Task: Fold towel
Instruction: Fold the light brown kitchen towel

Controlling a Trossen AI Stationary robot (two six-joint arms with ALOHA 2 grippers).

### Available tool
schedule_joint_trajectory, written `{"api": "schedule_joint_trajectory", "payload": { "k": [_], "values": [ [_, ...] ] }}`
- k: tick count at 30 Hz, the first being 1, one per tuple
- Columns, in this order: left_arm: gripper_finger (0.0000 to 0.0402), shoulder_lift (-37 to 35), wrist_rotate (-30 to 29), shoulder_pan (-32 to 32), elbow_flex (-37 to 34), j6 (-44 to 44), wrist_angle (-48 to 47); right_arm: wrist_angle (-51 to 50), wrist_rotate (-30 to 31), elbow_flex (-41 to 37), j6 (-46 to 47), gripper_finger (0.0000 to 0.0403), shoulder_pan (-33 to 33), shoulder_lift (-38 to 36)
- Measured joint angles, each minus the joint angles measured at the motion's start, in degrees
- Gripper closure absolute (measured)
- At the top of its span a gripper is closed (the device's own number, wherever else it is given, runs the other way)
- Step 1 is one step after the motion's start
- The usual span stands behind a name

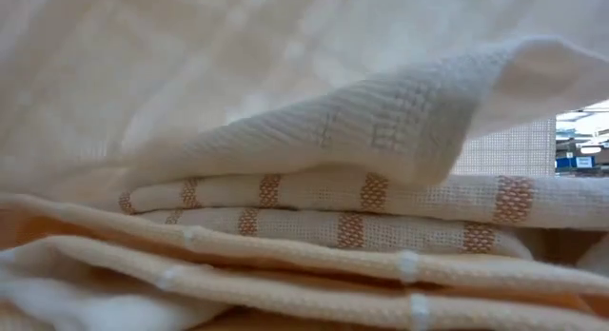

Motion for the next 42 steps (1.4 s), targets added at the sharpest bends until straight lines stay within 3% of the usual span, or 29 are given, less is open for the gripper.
{"api": "schedule_joint_trajectory", "payload": {
  "k": [11, 23, 34, 42],
  "values": [
    [0.0391, -0.02, -7.78, 0.52, -15.58, 4.96, 18.17, 2.73, -8.01, -7.81, 14.19, 0.0403, -1.89, 0.07],
    [0.0386, -0.04, -7.12, 1.11, -21.69, 19.11, 46.51, 9.94, -28.06, -21.92, 18.52, 0.0403, -4.36, 0.15],
    [0.0368, -0.04, -5.76, 2.34, -23.07, 20.53, 58.04, 10.78, -28.80, -24.61, 20.50, 0.0403, -4.38, 0.11],
    [0.0285, -0.04, -6.92, 2.45, -23.08, 22.10, 57.28, 11.14, -28.76, -24.59, 20.21, 0.0403, -4.38, 0.11]
  ]
}}
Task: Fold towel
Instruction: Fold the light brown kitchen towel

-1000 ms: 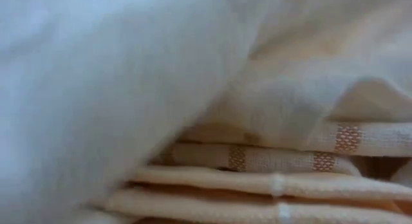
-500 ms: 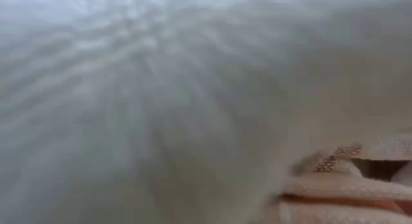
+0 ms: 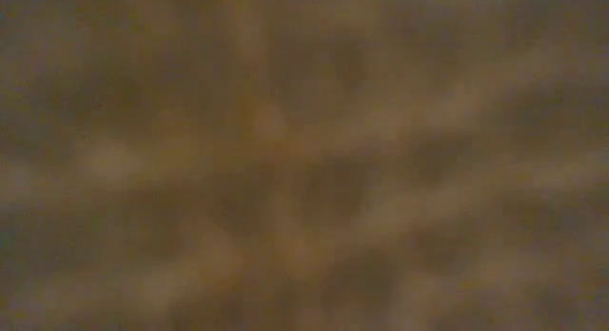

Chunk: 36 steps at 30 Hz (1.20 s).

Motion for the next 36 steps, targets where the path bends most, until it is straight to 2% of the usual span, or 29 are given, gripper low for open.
{"api": "schedule_joint_trajectory", "payload": {
  "k": [3, 6, 10, 13, 15, 21, 24, 28, 31, 36],
  "values": [
    [0.0255, 0.14, 1.29, -0.21, 0.00, 0.17, 0.30, 0.02, 0.02, 0.00, 0.02, 0.0403, 0.00, 0.00],
    [0.0242, 1.26, 2.33, -0.93, 0.00, 2.48, 2.96, -0.02, 0.51, 0.00, 0.44, 0.0403, 0.02, 0.00],
    [0.0246, 4.34, 3.24, -1.06, 0.00, 7.43, 7.04, -0.02, 3.86, 0.00, 0.37, 0.0403, 0.02, 0.00],
    [0.0258, 7.39, 8.21, -0.64, 0.06, 15.14, 11.83, 0.13, 5.64, 0.00, 0.23, 0.0403, -0.18, 0.00],
    [0.0268, 9.56, 11.72, -0.61, 1.16, 19.75, 10.97, 0.16, 6.00, 0.00, -0.20, 0.0403, -0.38, 0.00],
    [0.0299, 15.43, 17.80, -0.66, 7.52, 20.55, -4.20, 0.16, 5.99, 0.00, -0.35, 0.0403, -0.66, 0.00],
    [0.0307, 18.28, 18.83, -0.44, 12.37, 22.07, -6.54, 0.17, 6.01, 0.00, -0.33, 0.0403, -0.66, 0.00],
    [0.0311, 21.00, 15.19, 0.28, 19.46, 25.16, -10.80, 0.27, 6.05, 0.00, -0.56, 0.0403, -0.79, 0.00],
    [0.0310, 23.03, 10.70, 0.86, 23.71, 24.71, -19.27, 0.37, 6.15, 0.00, -0.65, 0.0403, -0.91, 0.00],
    [0.0317, 25.64, 9.55, 2.28, 24.13, 22.49, -32.63, 0.43, 7.82, 0.00, -1.20, 0.0403, -0.87, 0.00]
  ]
}}
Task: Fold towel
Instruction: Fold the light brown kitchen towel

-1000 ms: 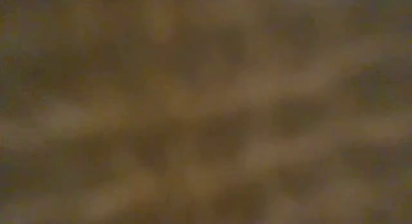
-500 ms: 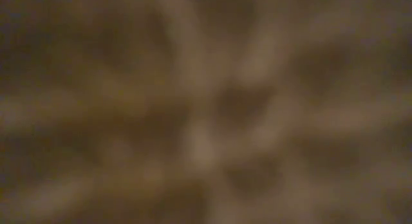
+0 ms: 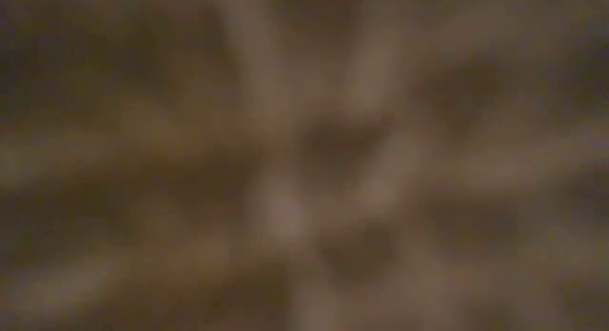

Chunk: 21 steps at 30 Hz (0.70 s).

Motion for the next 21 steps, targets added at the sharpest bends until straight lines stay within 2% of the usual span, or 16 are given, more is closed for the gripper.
{"api": "schedule_joint_trajectory", "payload": {
  "k": [6, 11, 16, 21],
  "values": [
    [0.0326, -0.09, 3.41, 3.80, -7.02, -6.18, -4.77, 0.52, 3.84, 0.00, -0.24, 0.0403, -0.04, 0.00],
    [0.0326, -1.39, 6.29, 7.59, -11.95, -12.80, -13.95, 0.86, 4.23, 0.00, -1.03, 0.0403, -0.13, 0.00],
    [0.0326, -6.55, 1.79, 9.95, -14.87, -12.83, -20.27, 0.80, 4.68, 0.00, -0.30, 0.0403, -0.51, 0.00],
    [0.0326, -15.36, 0.32, 10.08, -16.10, -10.85, -17.10, 0.83, 6.69, 0.00, 0.59, 0.0403, -0.74, 0.00]
  ]
}}
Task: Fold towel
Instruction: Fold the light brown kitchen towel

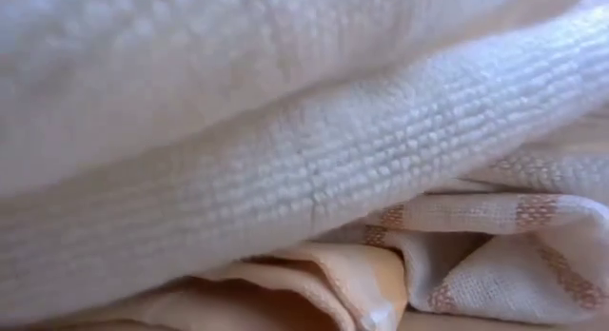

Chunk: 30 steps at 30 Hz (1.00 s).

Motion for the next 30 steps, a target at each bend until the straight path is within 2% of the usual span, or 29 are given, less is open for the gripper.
{"api": "schedule_joint_trajectory", "payload": {
  "k": [4, 6, 10, 16, 20, 25, 28, 30],
  "values": [
    [0.0326, -6.03, 5.32, -3.87, -1.03, 10.91, 16.81, -0.04, 0.71, 0.00, -0.53, 0.0403, 0.00, 0.00],
    [0.0326, -7.37, 5.80, -6.42, -2.23, 13.54, 25.93, -0.04, 1.30, 0.00, -0.61, 0.0403, 0.00, 0.00],
    [0.0326, -7.37, 2.88, -10.57, -4.07, 9.15, 35.02, -0.04, 2.15, 0.00, -1.04, 0.0403, -0.02, 0.00],
    [0.0326, 2.00, 3.64, -12.92, -3.00, 0.46, 36.15, 0.02, 3.57, 0.00, -1.88, 0.0403, -0.76, 0.00],
    [0.0326, 8.60, 5.57, -12.68, 2.04, 0.76, 31.74, 0.16, 3.60, -0.02, -0.50, 0.0403, -1.70, 0.00],
    [0.0326, 14.03, 4.54, -12.92, 11.50, 0.34, 15.19, 0.37, 3.67, -0.06, 1.43, 0.0403, -3.28, 0.00],
    [0.0326, 17.02, 4.12, -12.37, 13.15, -2.90, 5.20, 0.43, 5.21, -0.09, 0.39, 0.0403, -4.16, 0.00],
    [0.0326, 17.82, 4.40, -11.38, 12.75, -3.92, 2.63, 0.40, 6.58, -0.09, 0.11, 0.0403, -4.53, 0.00]
  ]
}}
